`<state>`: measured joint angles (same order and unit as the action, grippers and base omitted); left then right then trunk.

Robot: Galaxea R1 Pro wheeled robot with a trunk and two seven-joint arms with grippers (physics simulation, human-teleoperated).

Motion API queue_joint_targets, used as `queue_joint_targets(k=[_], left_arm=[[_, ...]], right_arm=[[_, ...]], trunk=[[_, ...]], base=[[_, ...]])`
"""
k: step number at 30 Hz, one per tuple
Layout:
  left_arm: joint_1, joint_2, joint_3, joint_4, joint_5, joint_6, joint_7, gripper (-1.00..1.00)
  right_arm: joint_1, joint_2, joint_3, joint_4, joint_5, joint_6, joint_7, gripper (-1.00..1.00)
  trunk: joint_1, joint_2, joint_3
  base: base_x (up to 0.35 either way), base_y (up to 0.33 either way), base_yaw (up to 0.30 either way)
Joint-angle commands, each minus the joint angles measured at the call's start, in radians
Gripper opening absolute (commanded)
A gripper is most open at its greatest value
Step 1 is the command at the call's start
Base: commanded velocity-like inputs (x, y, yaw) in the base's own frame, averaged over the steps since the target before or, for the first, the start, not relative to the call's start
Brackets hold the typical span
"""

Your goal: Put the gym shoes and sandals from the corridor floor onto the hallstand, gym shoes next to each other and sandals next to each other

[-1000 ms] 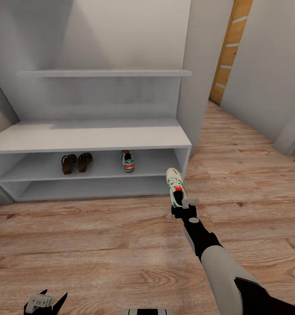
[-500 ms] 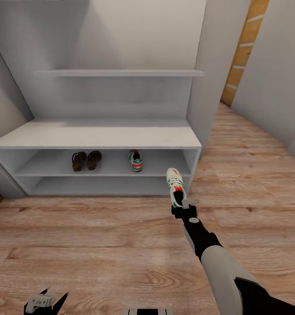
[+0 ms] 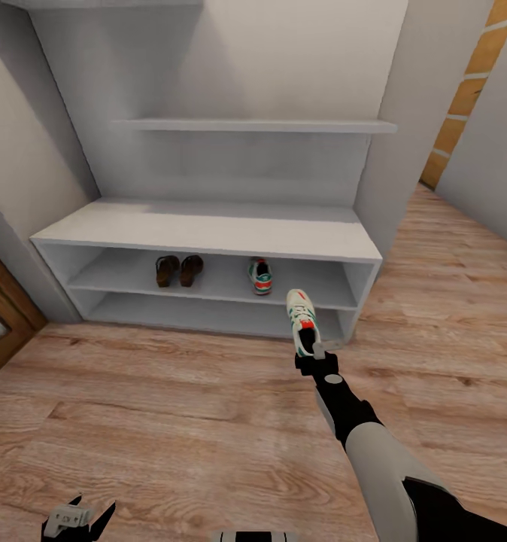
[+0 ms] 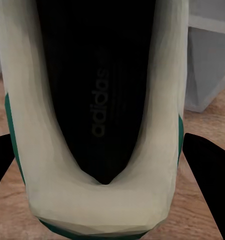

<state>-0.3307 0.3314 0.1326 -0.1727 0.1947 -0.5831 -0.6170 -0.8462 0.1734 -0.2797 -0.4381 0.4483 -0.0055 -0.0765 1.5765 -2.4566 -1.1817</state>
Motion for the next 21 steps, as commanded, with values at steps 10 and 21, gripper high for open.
queue_joint_targets(k=[10, 21], left_arm=[[-0.004, 0.001, 0.000, -0.153, 0.007, 0.009, -0.011, 1.00], [-0.004, -0.002, -0.004, -0.186, 0.003, 0.018, -0.119, 1.00]], right_arm=[[-0.001, 0.001, -0.006, 0.000, -0.003, -0.001, -0.002, -1.00], [-0.001, 0.001, -0.007, 0.000, -0.003, 0.000, -0.003, -1.00]], trunk=[[0.000, 0.000, -0.001], [0.000, 0.000, -0.001]], base=[[0.013, 0.000, 0.023], [0.000, 0.000, 0.000]])
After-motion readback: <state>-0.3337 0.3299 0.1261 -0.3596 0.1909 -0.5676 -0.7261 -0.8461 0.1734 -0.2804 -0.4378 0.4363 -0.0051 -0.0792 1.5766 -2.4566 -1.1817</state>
